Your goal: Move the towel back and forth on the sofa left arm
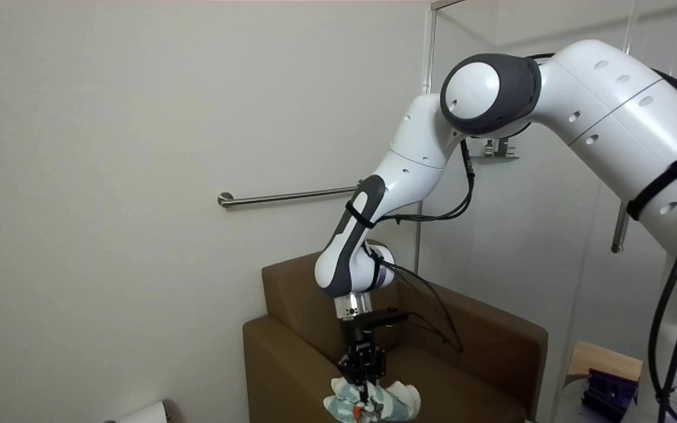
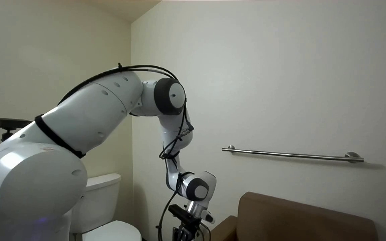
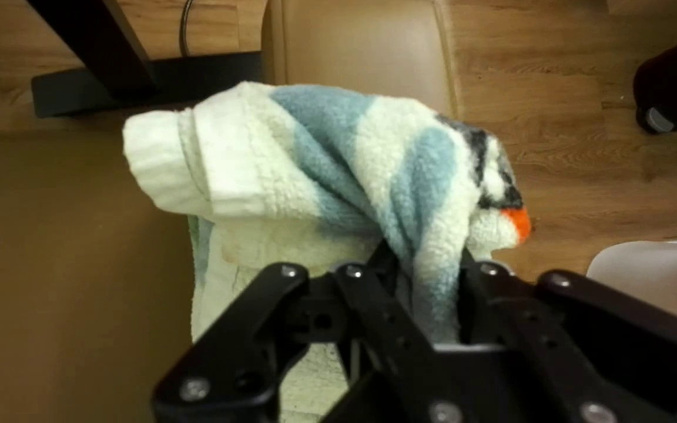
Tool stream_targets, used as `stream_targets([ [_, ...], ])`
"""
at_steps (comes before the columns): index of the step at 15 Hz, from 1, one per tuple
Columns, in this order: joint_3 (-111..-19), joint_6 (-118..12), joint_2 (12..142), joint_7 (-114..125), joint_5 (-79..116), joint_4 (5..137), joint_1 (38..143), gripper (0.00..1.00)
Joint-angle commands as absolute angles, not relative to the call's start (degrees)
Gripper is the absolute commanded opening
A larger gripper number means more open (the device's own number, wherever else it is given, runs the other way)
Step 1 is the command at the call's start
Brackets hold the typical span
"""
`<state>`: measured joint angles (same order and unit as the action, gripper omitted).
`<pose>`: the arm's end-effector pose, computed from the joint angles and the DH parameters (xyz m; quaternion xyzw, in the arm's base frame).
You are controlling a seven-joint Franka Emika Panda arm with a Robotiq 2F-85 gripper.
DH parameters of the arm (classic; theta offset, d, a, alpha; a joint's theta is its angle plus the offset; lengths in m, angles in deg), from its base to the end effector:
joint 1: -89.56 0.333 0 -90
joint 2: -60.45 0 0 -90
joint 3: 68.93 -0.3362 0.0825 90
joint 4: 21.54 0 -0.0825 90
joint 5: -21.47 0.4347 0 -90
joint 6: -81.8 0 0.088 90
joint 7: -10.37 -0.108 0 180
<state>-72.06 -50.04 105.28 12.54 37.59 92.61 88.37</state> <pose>0.5581 0.0288 0.0020 -0.9636 0.0840 0.2331 0.1005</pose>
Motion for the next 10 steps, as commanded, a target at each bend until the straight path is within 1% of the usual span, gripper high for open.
stream_targets([
  [1, -71.4, -48.7, 111.4, 11.8, 33.3, 81.5, 89.1, 0.09],
  [10, -71.2, -42.1, 125.7, 11.8, 28.0, 50.6, 90.1, 0.09],
])
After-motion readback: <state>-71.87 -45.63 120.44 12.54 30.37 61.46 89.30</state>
